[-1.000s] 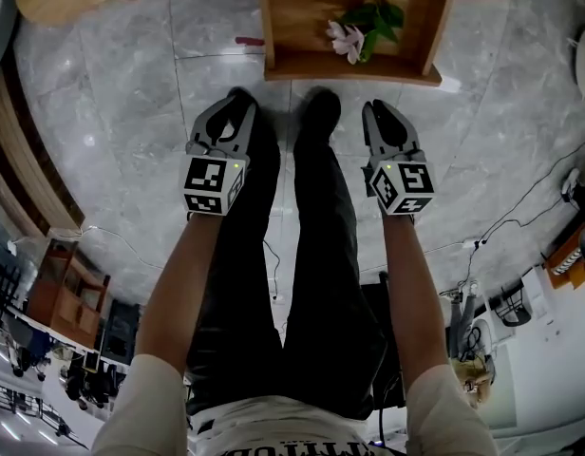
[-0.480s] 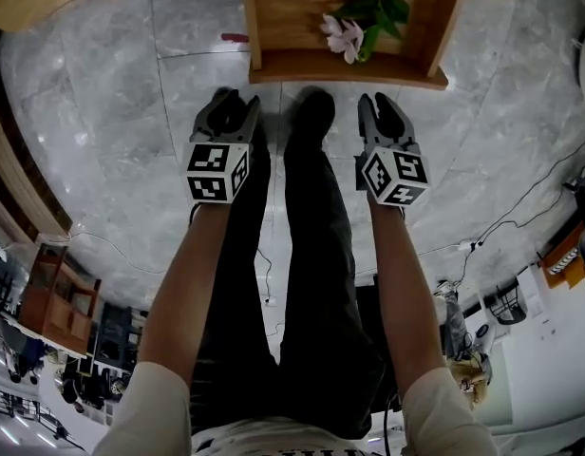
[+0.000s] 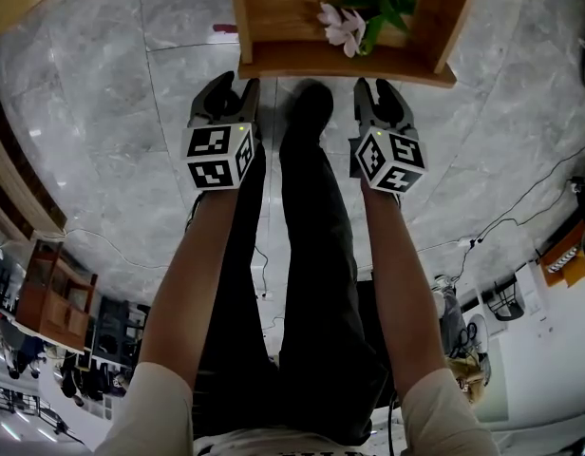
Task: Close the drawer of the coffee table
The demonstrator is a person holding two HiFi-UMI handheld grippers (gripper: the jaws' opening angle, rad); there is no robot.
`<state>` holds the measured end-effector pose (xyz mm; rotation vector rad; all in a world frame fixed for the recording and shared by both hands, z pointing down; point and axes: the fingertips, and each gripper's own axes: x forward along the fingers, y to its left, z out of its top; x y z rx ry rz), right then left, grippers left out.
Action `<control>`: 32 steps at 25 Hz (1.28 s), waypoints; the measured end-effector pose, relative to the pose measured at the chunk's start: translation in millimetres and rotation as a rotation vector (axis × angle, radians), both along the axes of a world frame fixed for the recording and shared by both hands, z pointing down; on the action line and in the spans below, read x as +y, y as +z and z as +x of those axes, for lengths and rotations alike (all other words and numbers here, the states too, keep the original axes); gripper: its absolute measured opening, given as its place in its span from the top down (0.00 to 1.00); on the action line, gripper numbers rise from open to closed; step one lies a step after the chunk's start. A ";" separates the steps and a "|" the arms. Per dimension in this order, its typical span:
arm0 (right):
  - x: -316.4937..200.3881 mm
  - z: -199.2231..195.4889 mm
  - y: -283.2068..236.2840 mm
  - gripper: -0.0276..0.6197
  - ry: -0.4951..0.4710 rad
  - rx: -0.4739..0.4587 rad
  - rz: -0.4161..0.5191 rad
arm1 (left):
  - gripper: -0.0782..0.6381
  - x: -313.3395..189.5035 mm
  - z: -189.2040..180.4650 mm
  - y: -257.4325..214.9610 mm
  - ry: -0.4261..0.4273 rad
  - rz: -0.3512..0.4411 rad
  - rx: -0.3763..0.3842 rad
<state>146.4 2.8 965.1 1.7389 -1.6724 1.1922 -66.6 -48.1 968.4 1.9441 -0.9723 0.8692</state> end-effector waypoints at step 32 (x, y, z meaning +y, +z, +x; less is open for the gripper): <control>-19.1 -8.0 -38.2 0.67 0.014 0.018 0.046 | 0.70 -20.4 -2.7 -46.1 0.043 0.083 0.018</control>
